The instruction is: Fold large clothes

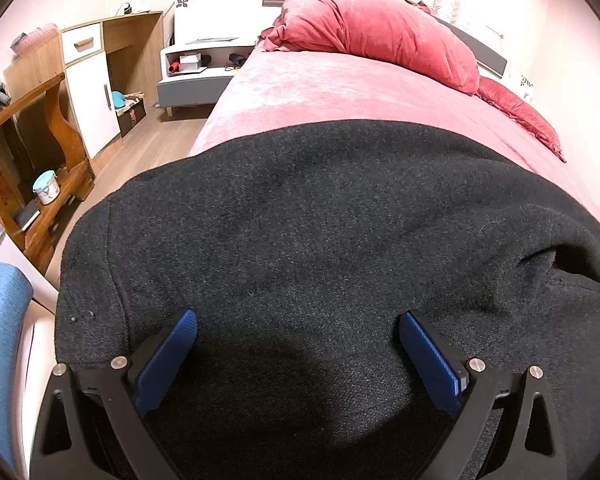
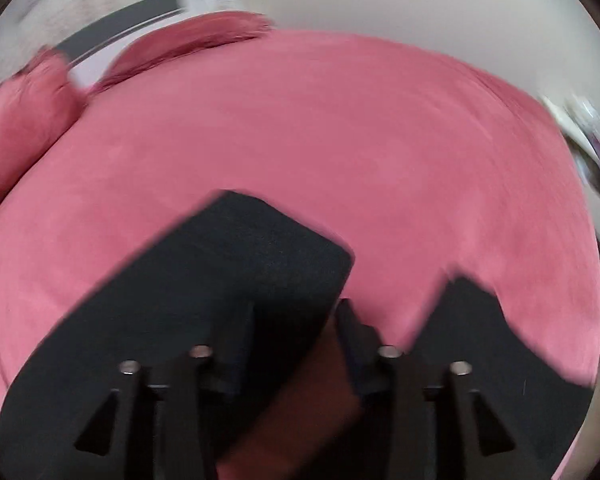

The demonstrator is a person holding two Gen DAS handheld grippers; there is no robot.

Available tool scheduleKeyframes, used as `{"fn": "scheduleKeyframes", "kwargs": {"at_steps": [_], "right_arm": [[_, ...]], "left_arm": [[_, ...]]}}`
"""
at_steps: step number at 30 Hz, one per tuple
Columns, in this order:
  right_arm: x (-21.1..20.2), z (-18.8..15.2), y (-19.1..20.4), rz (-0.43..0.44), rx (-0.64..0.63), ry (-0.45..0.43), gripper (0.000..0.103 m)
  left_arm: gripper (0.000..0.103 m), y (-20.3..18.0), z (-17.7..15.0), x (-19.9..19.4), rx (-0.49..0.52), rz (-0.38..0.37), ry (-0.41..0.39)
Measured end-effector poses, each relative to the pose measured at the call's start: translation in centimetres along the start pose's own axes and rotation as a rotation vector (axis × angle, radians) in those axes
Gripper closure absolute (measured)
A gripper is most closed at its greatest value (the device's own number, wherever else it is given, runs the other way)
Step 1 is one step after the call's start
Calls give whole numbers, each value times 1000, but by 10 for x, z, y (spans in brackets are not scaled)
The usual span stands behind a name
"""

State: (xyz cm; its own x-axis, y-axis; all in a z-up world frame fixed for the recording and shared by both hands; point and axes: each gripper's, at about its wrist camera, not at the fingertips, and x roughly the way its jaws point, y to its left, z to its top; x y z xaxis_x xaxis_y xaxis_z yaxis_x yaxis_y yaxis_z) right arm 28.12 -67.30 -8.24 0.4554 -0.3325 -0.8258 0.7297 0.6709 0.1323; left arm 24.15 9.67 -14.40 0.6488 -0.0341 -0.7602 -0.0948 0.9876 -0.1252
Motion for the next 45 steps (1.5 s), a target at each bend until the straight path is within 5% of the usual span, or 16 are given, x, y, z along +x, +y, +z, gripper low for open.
{"fn": "scheduleKeyframes", "kwargs": {"at_steps": [4, 6, 12, 17, 22, 25, 27, 30, 31, 32, 35, 37, 38, 41, 42, 45], "right_arm": [[-35, -30, -39, -49, 226, -121, 54], [-53, -42, -28, 43, 221, -145, 53], [-89, -103, 82, 348, -180, -116, 53], [-97, -169, 150, 475, -425, -85, 53], [-111, -218, 182, 424, -533, -105, 53], [-123, -225, 193, 426, -563, -108, 53], [-136, -234, 202, 459, -529, -74, 53], [-147, -246, 190, 579, -396, 82, 52], [-141, -245, 187, 620, -346, 155, 52], [-136, -248, 185, 652, -306, 216, 52], [-115, -240, 185, 717, -195, 334, 52], [-117, -229, 194, 742, -211, 279, 69], [-120, -225, 201, 723, -248, 241, 87], [-138, -203, 210, 753, -265, 142, 93], [-146, -195, 211, 772, -262, 107, 93], [-161, -185, 212, 806, -243, 7, 93]], "left_arm": [[0, -1, 1, 0, 1, -2, 7], [0, -1, 4, -2, 6, 2, 21], [10, 34, 30, -34, -72, -121, -16], [6, 108, 79, -44, -179, 6, -120], [5, 161, 97, 17, -251, 94, 74], [5, 176, 86, 51, -310, 7, 205], [5, 188, 79, 57, -417, -65, 193], [4, 197, 71, 72, -558, -221, 235], [12, 196, 69, 79, -586, -249, 278], [34, 194, 68, 81, -601, -279, 287], [52, 173, 83, 63, -457, -236, 214], [59, 157, 94, 53, -344, -175, 190], [63, 151, 100, 45, -311, -162, 167], [73, 157, 121, 14, -364, -222, 30], [84, 161, 129, 3, -395, -238, -30], [102, 178, 145, -3, -427, -171, -92]]}}
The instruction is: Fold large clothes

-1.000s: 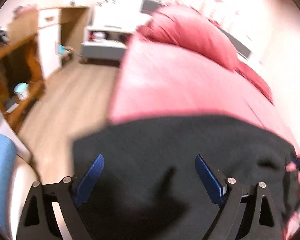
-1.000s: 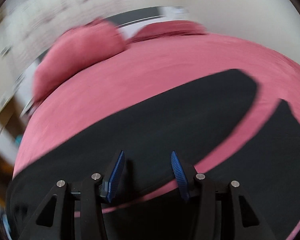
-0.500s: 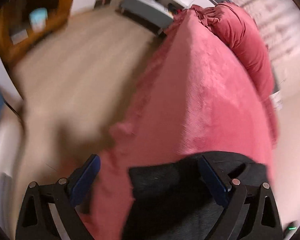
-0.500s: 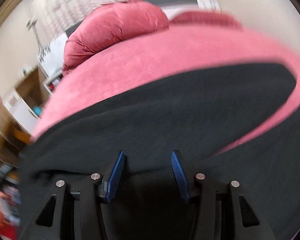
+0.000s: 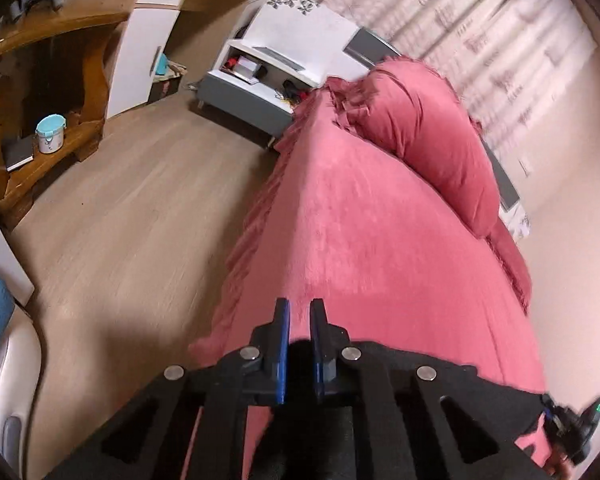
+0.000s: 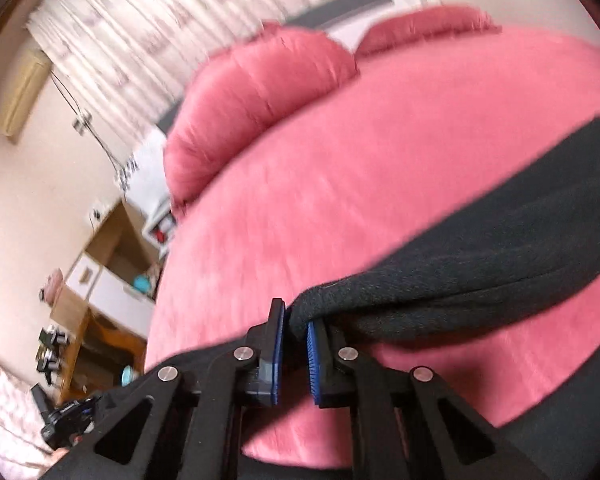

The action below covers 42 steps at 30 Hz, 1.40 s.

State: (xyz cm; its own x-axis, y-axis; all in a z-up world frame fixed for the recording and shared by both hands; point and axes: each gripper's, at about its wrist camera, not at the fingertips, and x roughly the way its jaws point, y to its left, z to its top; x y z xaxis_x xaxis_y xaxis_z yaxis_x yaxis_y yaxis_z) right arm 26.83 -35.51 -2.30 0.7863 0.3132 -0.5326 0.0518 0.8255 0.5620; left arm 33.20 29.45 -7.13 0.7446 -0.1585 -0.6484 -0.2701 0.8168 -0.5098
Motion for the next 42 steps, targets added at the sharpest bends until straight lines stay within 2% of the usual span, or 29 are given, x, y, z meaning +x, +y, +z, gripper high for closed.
{"fn": "scheduleKeyframes", "kwargs": {"at_steps": [1, 2, 3, 4, 5, 6, 7, 8, 10, 12, 17, 20, 22, 23, 25, 28, 30, 31, 32, 33, 34, 35, 37, 39, 40, 42], "right_arm": [[1, -1, -4, -11, 7, -6, 93], [7, -6, -10, -48, 6, 9, 88], [14, -10, -16, -83, 3, 50, 70], [22, -16, -23, -114, 5, 102, 65], [24, -25, -32, -146, 12, 150, 62], [19, -31, -37, -158, 20, 155, 58], [5, -40, -42, -148, 38, 141, 56], [-10, -47, -46, -133, 51, 128, 52], [-35, -61, -50, -133, 58, 109, 52], [-67, -77, -62, -169, 60, 97, 52], [-156, -109, -111, -311, 125, 64, 51], [-200, -142, -146, -316, 261, 113, 51], [-217, -159, -158, -304, 336, 138, 51], [-226, -168, -160, -294, 362, 139, 51], [-232, -186, -161, -270, 394, 148, 50], [-224, -189, -154, -251, 406, 128, 46], [-214, -183, -158, -195, 427, 87, 44], [-212, -181, -163, -195, 459, 80, 44], [-210, -179, -168, -166, 507, 54, 52], [-211, -177, -170, -138, 524, 21, 88], [-213, -177, -173, -153, 536, 7, 97], [-216, -177, -176, -161, 562, 14, 97], [-236, -184, -179, -78, 625, -29, 97], [-263, -187, -174, -64, 593, -65, 97], [-278, -188, -169, -60, 569, -87, 97], [-301, -192, -163, -44, 550, -118, 97]], "left_arm": [[103, 1, 2, 6, 13, 56, 7], [101, 3, 0, 17, 36, 113, 56], [100, 5, -5, 23, 45, 109, 92], [94, 6, -11, 24, 50, 92, 118], [82, 7, -20, 24, 58, 67, 137], [73, 6, -32, 19, 69, 37, 146], [49, 5, -42, 14, 78, 26, 148], [31, 4, -53, 6, 83, 24, 144], [25, 5, -71, -15, 77, -2, 105], [20, 9, -94, -35, 82, -21, 104], [12, 8, -154, -70, 160, -27, 233], [9, 7, -183, -84, 204, -15, 279], [9, 7, -197, -90, 189, -10, 301], [10, 7, -205, -93, 167, -33, 320], [16, 5, -216, -97, 141, -46, 339], [44, -11, -224, -98, 219, 49, 333], [52, -16, -225, -102, 220, 48, 331], [60, -17, -224, -105, 207, 37, 330], [70, -19, -221, -111, 188, 7, 321], [73, -22, -217, -120, 162, -35, 310], [75, -23, -213, -126, 140, -57, 303], [76, -24, -209, -135, 116, -82, 292], [78, -25, -204, -157, 70, -138, 266], [80, -23, -199, -180, 20, -192, 250], [89, -20, -197, -192, -7, -218, 242], [94, -10, -197, -213, -49, -238, 223]]}}
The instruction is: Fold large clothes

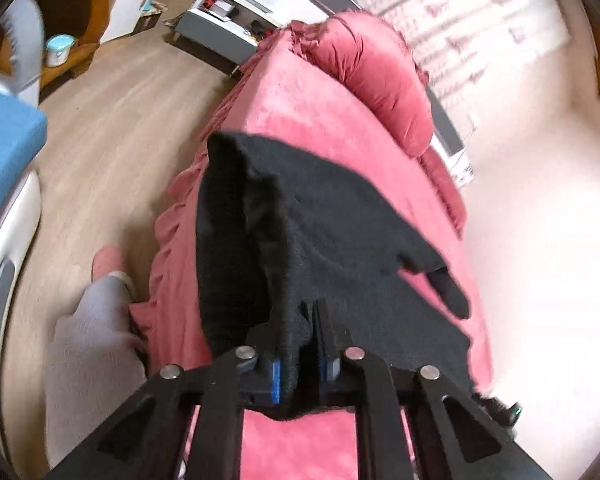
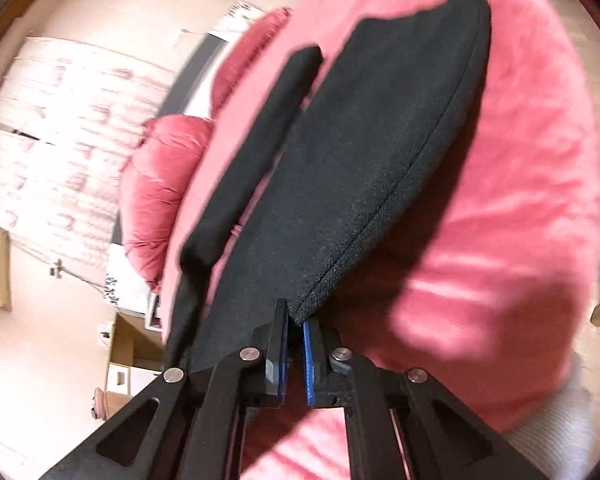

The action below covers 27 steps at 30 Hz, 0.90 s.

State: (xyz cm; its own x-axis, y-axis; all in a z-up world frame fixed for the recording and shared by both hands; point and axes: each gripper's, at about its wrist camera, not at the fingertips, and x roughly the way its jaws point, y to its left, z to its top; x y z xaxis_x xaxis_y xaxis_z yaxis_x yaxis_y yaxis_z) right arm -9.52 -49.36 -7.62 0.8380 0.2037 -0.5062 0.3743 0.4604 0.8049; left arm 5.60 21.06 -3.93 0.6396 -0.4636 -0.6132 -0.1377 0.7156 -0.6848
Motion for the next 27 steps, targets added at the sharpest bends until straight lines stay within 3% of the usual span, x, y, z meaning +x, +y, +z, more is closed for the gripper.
{"fn": "scheduleKeyframes", "kwargs": {"at_steps": [2, 4, 7, 9, 11, 13, 14, 15, 16, 17, 18, 21, 24, 27], "right_arm": [[-28, -1, -1, 27, -17, -19, 97], [-41, -2, -2, 14, -81, -1, 97], [-25, -10, -18, -113, -146, 102, 92], [-11, -15, -27, -260, -164, 150, 72], [-16, -15, -27, -363, -193, 102, 71], [-37, -6, -18, -414, -212, -41, 71], [-44, -1, -12, -420, -225, -91, 71], [-49, 8, 1, -409, -266, -142, 71], [-46, 13, 13, -398, -305, -164, 70], [-40, 21, 25, -376, -346, -167, 65], [-27, 31, 38, -333, -376, -138, 64], [21, 79, 53, -201, -296, -28, 63], [77, 123, 61, -160, -198, 8, 63], [132, 163, 52, -100, -65, 19, 63]], "left_arm": [[98, 10, -5, -21, -15, 3, -7], [99, 16, -8, -17, 18, 63, 0], [102, 44, -23, -9, 7, 174, 67], [102, 44, -25, -7, 40, 258, 57], [101, 41, -21, -12, 45, 277, 2], [98, 32, -12, -18, 56, 294, -73], [92, 20, -4, -16, 75, 279, -104], [88, 12, 1, -10, 92, 263, -114], [78, -1, 5, 0, 120, 246, -119], [66, -16, 9, 13, 160, 228, -111], [63, -34, 10, 32, 206, 205, -88], [62, -92, 4, 98, 349, 123, -14], [62, -151, -18, 162, 496, 44, 66], [62, -205, -39, 220, 691, 66, 114]]}}
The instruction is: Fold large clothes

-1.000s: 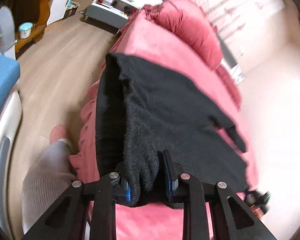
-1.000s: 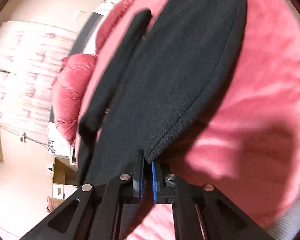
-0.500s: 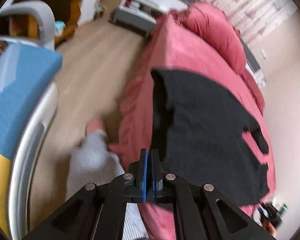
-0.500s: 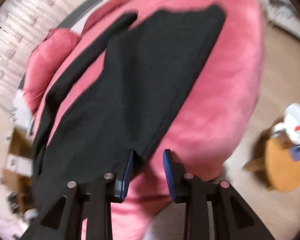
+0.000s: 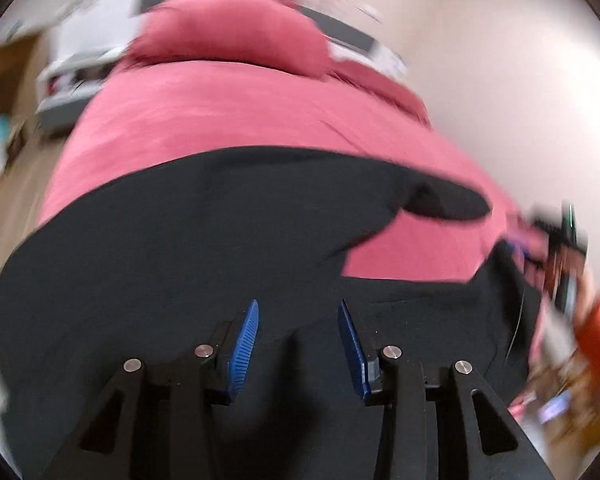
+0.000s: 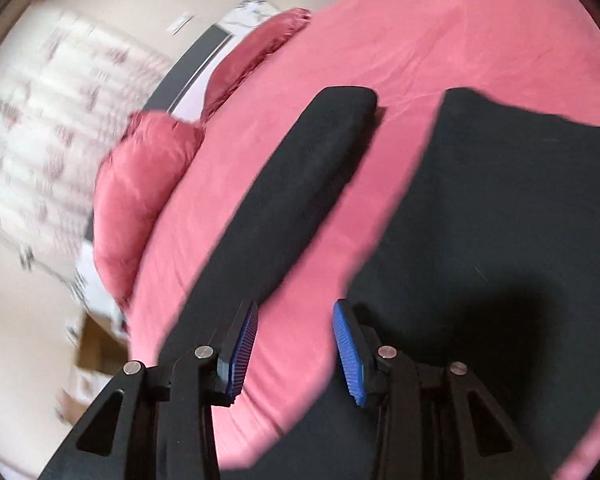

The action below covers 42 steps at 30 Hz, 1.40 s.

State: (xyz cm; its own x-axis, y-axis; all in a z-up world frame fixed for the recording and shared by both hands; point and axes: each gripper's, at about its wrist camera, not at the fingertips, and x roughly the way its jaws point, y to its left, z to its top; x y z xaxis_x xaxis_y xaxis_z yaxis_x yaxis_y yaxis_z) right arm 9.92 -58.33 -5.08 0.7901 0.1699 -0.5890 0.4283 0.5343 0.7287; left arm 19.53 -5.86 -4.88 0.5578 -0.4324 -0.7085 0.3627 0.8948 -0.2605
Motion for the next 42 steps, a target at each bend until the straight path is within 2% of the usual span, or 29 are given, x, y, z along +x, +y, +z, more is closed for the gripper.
{"fn": "scheduleKeyframes", "kwargs": {"at_steps": [3, 6, 8, 10, 11, 12, 13, 17, 19, 22, 24, 25, 26, 27, 28, 29, 30, 31, 32, 34, 35, 37, 40, 42], "right_arm": [[50, 39, 15, -41, 20, -18, 63], [87, 68, 13, -128, 53, -7, 63], [102, 75, 1, -147, 121, -9, 63], [112, 79, -13, -122, 194, -28, 77], [113, 81, -16, -110, 212, -38, 91], [113, 83, -19, -102, 215, -25, 93], [112, 86, -17, -100, 208, -25, 93], [76, 109, 15, -89, 53, -140, 97], [55, 124, 29, -85, -21, -208, 97], [42, 134, 24, -141, -22, -252, 97], [47, 135, 7, -160, 13, -243, 97], [51, 133, -2, -189, 19, -226, 96], [62, 131, -14, -255, 10, -162, 90], [71, 131, -25, -316, 8, -92, 77], [77, 129, -37, -406, 22, -31, 71], [71, 127, -47, -418, 57, -39, 71], [65, 126, -51, -385, 92, -72, 70], [56, 128, -54, -364, 119, -109, 68], [50, 130, -52, -373, 122, -143, 67], [39, 138, -35, -439, 61, -223, 67], [37, 143, -24, -463, 14, -253, 66], [40, 156, 1, -478, -86, -285, 65], [64, 174, 31, -428, -208, -208, 58], [93, 180, 45, -429, -262, -130, 52]], "left_arm": [[63, -22, 17, 39, 143, 73, 5], [63, -21, 26, 71, 181, 82, 55], [61, -17, 20, 81, 229, 122, 40], [69, -17, 16, 84, 265, 141, 37], [83, -16, 15, 82, 275, 140, 26], [94, -16, 14, 81, 277, 120, 23], [99, -16, 16, 80, 266, 96, 32], [100, 3, 24, 58, 159, -31, 24], [100, 13, 26, 45, 110, -130, 23], [100, 15, 21, 32, 102, -247, 18], [99, 15, 18, 30, 123, -277, 27], [98, 15, 15, 35, 140, -283, 67], [86, 16, 10, 39, 149, -293, 135], [81, 17, 12, 45, 146, -301, 189], [79, 23, 12, 45, 128, -316, 236], [78, 29, 13, 39, 114, -332, 240], [76, 37, 16, 29, 108, -337, 222], [65, 46, 22, 21, 106, -312, 192], [43, 58, 29, 12, 99, -256, 146], [21, 86, 44, -3, 63, -140, 40], [17, 103, 51, -10, 32, -83, -16], [15, 142, 67, -16, -63, 34, -75], [14, 206, 84, -7, -195, 204, -70], [14, 239, 87, 0, -259, 321, -37]]}}
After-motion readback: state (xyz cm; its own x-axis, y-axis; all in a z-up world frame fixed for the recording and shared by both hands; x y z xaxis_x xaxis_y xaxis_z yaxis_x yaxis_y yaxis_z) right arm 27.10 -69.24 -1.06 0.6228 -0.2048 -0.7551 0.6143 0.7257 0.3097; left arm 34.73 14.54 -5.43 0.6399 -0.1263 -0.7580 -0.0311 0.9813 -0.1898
